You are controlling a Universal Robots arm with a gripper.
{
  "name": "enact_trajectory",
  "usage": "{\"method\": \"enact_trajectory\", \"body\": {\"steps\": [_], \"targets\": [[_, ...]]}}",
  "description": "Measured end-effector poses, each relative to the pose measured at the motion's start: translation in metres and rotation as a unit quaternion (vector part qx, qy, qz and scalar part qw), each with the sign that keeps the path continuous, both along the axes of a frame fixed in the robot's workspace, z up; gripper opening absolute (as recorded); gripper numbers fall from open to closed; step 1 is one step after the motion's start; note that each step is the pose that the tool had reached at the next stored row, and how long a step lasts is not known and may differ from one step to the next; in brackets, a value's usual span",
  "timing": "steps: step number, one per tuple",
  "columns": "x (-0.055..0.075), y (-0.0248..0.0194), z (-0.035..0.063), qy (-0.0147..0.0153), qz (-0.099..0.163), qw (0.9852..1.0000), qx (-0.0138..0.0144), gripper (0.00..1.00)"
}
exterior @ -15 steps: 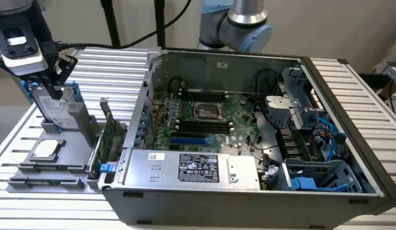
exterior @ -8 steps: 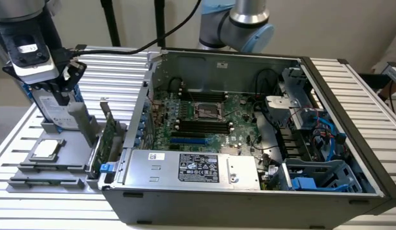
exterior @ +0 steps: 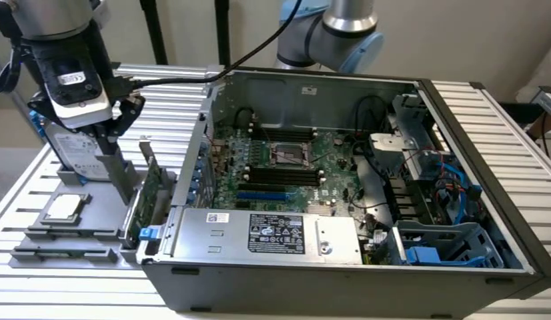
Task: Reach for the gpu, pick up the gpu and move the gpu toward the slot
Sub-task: 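Reach for the gpu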
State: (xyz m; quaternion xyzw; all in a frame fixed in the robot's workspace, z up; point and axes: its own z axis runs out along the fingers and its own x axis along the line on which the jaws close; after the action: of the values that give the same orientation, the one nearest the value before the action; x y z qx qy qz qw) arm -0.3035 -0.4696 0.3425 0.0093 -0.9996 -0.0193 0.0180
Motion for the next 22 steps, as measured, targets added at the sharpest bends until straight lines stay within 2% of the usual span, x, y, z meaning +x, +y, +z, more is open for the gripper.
{"method": "enact_trajectory", "body": {"steps": [3, 7, 10, 12, 15, 22], "targets": [[0.009, -0.0019, -0.0021, 0.0, 0.0, 1.0, -0.001, 0.11], [0.01, -0.0019, -0.0069, -0.002, 0.0, 1.0, -0.0053, 0.11], [0.01, -0.0019, -0.0096, -0.0037, 0.0, 0.9999, -0.0127, 0.11], [0.01, -0.0019, -0.0114, -0.0054, 0.0, 0.9999, -0.0164, 0.11], [0.01, -0.0019, -0.013, -0.0096, 0.0, 0.9998, -0.0175, 0.11], [0.01, -0.0019, -0.0131, -0.0099, 0.0, 0.9998, -0.0174, 0.11]]}}
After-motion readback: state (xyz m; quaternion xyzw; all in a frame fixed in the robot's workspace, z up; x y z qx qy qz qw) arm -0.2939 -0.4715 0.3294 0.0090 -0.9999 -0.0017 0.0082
